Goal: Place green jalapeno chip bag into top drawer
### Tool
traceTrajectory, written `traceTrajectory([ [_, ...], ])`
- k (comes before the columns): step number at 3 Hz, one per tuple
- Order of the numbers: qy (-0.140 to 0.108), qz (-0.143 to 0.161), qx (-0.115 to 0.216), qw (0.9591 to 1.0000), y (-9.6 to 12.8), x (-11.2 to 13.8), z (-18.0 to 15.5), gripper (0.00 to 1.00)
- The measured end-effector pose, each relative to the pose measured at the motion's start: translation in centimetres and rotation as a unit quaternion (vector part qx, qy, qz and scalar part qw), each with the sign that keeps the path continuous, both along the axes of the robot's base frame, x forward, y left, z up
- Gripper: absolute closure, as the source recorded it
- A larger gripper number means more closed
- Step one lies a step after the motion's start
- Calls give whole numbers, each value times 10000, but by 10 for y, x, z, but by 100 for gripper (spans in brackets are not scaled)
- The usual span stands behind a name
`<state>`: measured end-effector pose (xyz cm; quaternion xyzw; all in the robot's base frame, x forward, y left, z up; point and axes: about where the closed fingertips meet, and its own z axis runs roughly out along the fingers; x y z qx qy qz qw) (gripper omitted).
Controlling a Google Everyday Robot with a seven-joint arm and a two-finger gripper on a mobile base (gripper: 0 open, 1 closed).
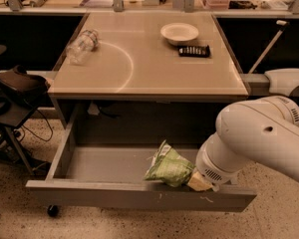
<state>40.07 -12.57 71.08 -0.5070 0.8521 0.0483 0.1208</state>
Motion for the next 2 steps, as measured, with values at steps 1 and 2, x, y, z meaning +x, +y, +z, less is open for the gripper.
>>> traceTrajectory([
  [1, -85, 273, 54, 9996, 25, 14, 1, 100],
  [2, -177, 833, 290, 9959, 76, 47, 2, 100],
])
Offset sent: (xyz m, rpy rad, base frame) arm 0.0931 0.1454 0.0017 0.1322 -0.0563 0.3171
